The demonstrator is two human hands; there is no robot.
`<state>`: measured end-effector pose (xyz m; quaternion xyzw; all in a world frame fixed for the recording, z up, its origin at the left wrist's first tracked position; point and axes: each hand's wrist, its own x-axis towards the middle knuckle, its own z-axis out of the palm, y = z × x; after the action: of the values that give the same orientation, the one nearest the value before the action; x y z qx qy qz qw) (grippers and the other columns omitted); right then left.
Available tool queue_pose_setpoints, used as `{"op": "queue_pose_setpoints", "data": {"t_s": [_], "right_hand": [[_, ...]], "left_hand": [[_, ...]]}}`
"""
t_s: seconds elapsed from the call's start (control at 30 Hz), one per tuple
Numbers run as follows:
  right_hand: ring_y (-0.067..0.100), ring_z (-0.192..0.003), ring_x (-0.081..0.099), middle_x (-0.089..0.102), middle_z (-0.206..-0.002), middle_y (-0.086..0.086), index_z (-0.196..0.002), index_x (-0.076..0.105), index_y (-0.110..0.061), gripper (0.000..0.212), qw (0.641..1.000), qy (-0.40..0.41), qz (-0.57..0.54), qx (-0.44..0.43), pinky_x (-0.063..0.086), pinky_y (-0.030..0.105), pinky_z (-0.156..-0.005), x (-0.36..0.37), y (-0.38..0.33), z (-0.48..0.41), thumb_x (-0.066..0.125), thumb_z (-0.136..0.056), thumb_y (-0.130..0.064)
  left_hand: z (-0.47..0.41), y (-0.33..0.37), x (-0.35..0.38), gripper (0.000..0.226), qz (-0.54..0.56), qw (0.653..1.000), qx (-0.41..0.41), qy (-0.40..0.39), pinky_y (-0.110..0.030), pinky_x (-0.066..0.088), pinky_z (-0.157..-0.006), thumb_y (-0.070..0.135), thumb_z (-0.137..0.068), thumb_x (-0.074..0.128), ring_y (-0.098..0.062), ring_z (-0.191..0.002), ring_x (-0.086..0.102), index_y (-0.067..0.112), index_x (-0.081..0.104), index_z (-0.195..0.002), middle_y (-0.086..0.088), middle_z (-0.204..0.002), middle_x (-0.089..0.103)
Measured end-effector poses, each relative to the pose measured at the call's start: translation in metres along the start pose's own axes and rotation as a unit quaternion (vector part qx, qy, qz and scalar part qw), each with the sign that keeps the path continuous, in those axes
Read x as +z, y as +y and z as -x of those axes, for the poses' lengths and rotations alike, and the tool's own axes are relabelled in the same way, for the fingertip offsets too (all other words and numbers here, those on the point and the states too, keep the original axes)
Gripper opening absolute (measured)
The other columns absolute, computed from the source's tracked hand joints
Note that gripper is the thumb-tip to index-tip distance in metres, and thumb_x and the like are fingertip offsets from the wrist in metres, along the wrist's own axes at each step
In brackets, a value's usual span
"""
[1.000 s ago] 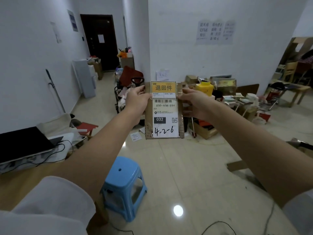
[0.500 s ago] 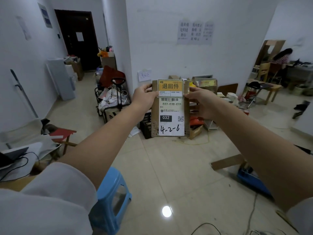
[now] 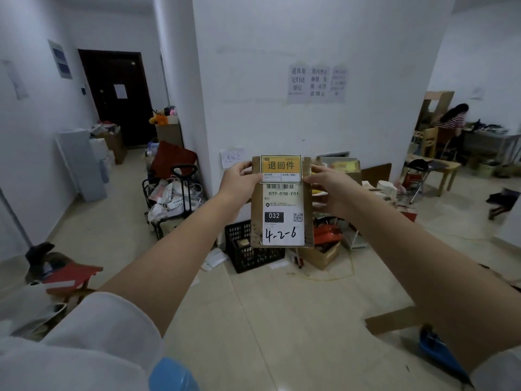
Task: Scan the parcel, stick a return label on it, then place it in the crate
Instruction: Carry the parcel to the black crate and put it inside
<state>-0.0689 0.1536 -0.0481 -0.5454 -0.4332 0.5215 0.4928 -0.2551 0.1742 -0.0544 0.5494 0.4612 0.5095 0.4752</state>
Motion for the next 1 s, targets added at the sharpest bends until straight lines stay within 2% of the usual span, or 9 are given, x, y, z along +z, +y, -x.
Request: {"op": "queue_pose_setpoints", "data": {"t_s": [0.1,0.2,0.27,0.47,0.57,0.7,0.8,0.9,1.0], "right_hand": [[0.030,-0.102,0.065,0.066,-0.114,0.012,-0.125,0.056,-0.019,0.037,1.000,0.017,-0.008,0.003,0.055,0.042,-0.075,0.012,-0.007,-0.046,0.059,-0.089,-0.010],[0.024,-0.089,0.064,0.066,-0.103,0.008,-0.102,0.061,-0.010,0.013,1.000,0.026,0.001,0.005,0.053,0.036,-0.067,0.021,-0.011,-0.084,0.058,-0.090,-0.012],[0.027,-0.096,0.064,0.066,-0.108,0.009,-0.093,0.061,-0.011,0.005,1.000,0.024,0.001,0.010,0.053,0.036,-0.071,0.022,-0.011,-0.107,0.058,-0.091,-0.013],[0.029,-0.106,0.061,0.063,-0.122,0.011,-0.118,0.061,-0.009,0.030,0.999,0.033,0.006,0.020,0.051,0.034,-0.067,0.012,-0.012,-0.182,0.062,-0.089,-0.017],[0.024,-0.101,0.060,0.063,-0.118,0.008,-0.112,0.062,-0.015,0.023,0.999,0.035,0.000,0.015,0.046,0.031,-0.062,0.002,-0.013,-0.222,0.061,-0.089,-0.020],[0.020,-0.087,0.063,0.064,-0.117,0.008,-0.125,0.052,-0.012,0.038,0.999,0.033,-0.018,0.003,0.046,0.030,-0.058,-0.015,-0.015,-0.289,0.063,-0.089,-0.020],[0.020,-0.079,0.064,0.065,-0.116,0.009,-0.125,0.049,-0.009,0.042,0.999,0.031,-0.027,-0.002,0.049,0.030,-0.061,-0.032,-0.021,-0.346,0.064,-0.088,-0.021],[0.020,-0.079,0.062,0.066,-0.115,0.008,-0.122,0.054,-0.006,0.036,1.000,0.015,-0.024,-0.007,0.048,0.027,-0.063,-0.050,-0.026,-0.403,0.062,-0.090,-0.022],[0.022,-0.087,0.062,0.067,-0.114,0.008,-0.108,0.058,-0.012,0.024,0.999,-0.006,-0.020,-0.025,0.046,0.034,-0.080,-0.065,-0.040,-0.456,0.064,-0.088,-0.024]], "left_hand": [[-0.047,-0.003,-0.008,0.036,-0.003,1.000,0.000,0.007,-0.031,0.054,-0.068,0.006,-0.091,0.053,-0.009,-0.076,0.063,0.017,0.054,-0.126,0.008,-0.098,0.064],[-0.087,-0.008,-0.013,0.035,-0.004,1.000,0.002,0.009,-0.027,0.050,-0.063,0.007,-0.092,0.053,-0.009,-0.078,0.064,0.018,0.054,-0.125,0.006,-0.104,0.064],[-0.110,-0.014,-0.013,0.033,-0.006,1.000,0.001,0.012,-0.027,0.049,-0.061,0.007,-0.092,0.052,-0.009,-0.078,0.064,0.018,0.055,-0.123,0.007,-0.103,0.065],[-0.174,-0.031,0.002,0.023,0.006,1.000,-0.016,0.015,-0.029,0.052,-0.069,0.006,-0.094,0.050,-0.011,-0.081,0.063,0.027,0.056,-0.102,0.008,-0.099,0.064],[-0.212,-0.037,0.016,0.027,0.006,1.000,-0.015,0.020,-0.027,0.050,-0.065,0.008,-0.095,0.049,-0.008,-0.078,0.063,0.025,0.054,-0.116,0.012,-0.092,0.063],[-0.270,-0.053,0.035,0.030,0.007,0.999,0.000,0.043,-0.026,0.051,-0.065,0.012,-0.096,0.048,-0.007,-0.080,0.062,0.022,0.055,-0.123,0.014,-0.088,0.061],[-0.321,-0.065,0.055,0.027,0.034,0.997,-0.009,0.070,-0.027,0.050,-0.066,0.013,-0.095,0.052,-0.010,-0.083,0.063,0.022,0.055,-0.121,0.009,-0.096,0.063],[-0.378,-0.071,0.075,0.031,0.027,0.993,-0.028,0.108,-0.035,0.052,-0.078,0.017,-0.092,0.057,-0.018,-0.095,0.063,0.013,0.053,-0.123,-0.003,-0.115,0.063],[-0.431,-0.070,0.092,0.023,0.038,0.990,-0.025,0.136,-0.033,0.053,-0.076,0.017,-0.091,0.059,-0.016,-0.088,0.063,0.013,0.054,-0.113,-0.003,-0.109,0.063]]}}
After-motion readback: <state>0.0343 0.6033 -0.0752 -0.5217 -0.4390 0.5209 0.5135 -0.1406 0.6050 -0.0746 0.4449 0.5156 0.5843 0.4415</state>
